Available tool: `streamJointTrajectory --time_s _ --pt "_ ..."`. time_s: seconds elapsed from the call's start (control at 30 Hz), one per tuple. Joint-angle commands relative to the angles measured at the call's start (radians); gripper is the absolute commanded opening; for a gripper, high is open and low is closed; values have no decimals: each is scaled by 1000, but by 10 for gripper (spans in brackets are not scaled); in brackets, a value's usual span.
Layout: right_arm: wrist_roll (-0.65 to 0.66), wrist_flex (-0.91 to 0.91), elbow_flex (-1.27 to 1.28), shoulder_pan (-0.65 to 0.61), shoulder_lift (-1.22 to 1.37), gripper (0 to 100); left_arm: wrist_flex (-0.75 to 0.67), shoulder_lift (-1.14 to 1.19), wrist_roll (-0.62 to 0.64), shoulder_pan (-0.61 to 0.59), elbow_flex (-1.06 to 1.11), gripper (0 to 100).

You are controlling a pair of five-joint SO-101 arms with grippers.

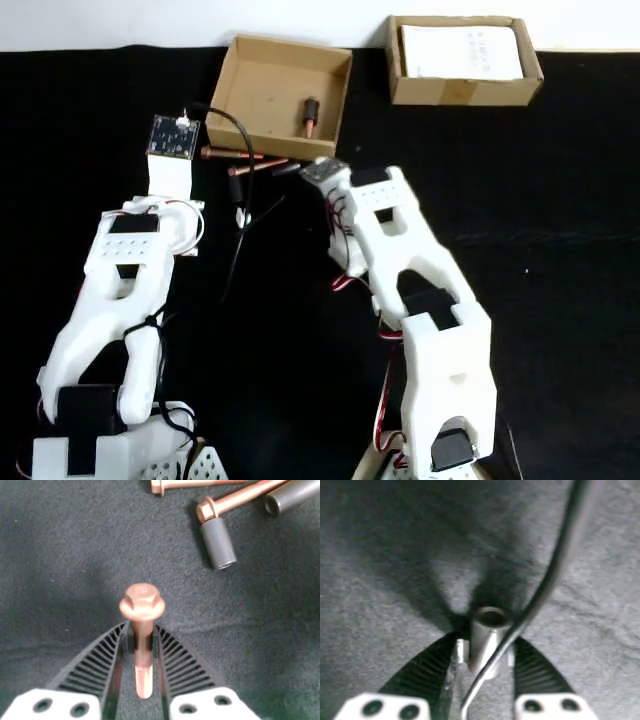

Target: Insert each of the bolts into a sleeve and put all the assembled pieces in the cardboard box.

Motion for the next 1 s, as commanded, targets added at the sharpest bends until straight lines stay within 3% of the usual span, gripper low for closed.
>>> streamJointTrajectory --time_s 0.0,0.3,0.47,0.63,0.8,0.97 --pt "12 -51 -13 -21 30 9 -14 -13 -5 -2 -50 9" --pt "8 68 -13 -21 -122 6 -8 -139 -2 22 -41 9" --pt "8 223 -2 -19 -387 6 87 -351 5 154 -42 9" --pt "8 309 64 -21 -687 6 109 -493 175 283 -56 15" --pt "8 291 268 -25 -1023 6 110 -501 373 317 -163 40" --pt "6 53 641 -13 -1357 6 112 -504 396 384 -285 37"
